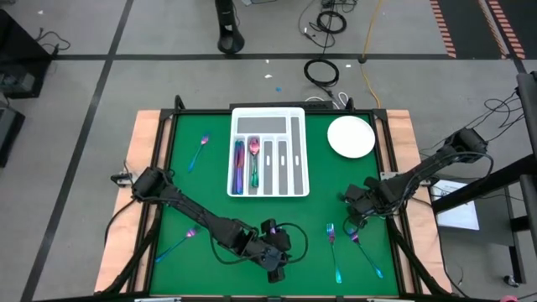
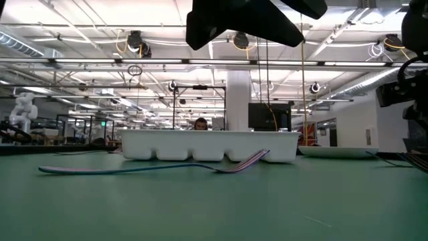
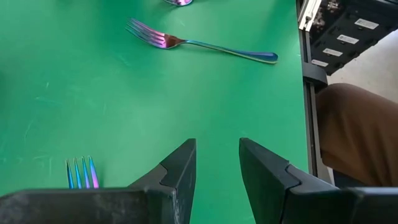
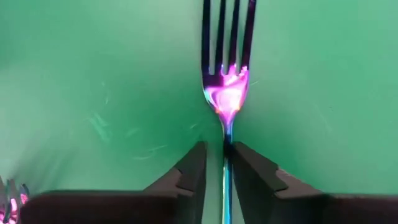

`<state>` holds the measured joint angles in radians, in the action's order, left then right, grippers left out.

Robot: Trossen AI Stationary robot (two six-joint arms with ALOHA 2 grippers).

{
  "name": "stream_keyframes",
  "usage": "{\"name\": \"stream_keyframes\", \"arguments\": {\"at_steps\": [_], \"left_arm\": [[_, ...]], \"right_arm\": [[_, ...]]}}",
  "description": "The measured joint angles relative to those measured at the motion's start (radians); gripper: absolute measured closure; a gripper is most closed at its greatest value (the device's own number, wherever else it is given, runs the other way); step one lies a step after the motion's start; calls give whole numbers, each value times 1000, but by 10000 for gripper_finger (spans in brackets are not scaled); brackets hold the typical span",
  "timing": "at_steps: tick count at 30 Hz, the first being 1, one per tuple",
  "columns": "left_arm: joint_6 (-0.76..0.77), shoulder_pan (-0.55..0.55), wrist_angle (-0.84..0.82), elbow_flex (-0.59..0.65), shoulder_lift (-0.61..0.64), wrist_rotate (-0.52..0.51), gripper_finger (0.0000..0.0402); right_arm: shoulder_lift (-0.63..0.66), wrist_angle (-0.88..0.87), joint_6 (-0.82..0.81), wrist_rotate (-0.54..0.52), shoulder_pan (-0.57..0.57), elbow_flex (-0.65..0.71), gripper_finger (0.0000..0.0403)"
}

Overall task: Sort silverware
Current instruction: Put the blue fork into the silverware tray

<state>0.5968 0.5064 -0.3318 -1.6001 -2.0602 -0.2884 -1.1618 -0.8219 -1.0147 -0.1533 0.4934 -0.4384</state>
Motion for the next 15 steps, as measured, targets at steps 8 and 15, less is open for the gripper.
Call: {"name": "stream_keyframes", "arguments": {"at_steps": [8, 15], "left_arm": [[-1, 0, -4, 0, 0, -1, 279], [-1, 0, -22, 0, 0, -6, 279]], "right_arm": [[-5, -17, 42, -47, -1, -41, 396], [-5, -22, 59, -126, -1, -69, 400]]}}
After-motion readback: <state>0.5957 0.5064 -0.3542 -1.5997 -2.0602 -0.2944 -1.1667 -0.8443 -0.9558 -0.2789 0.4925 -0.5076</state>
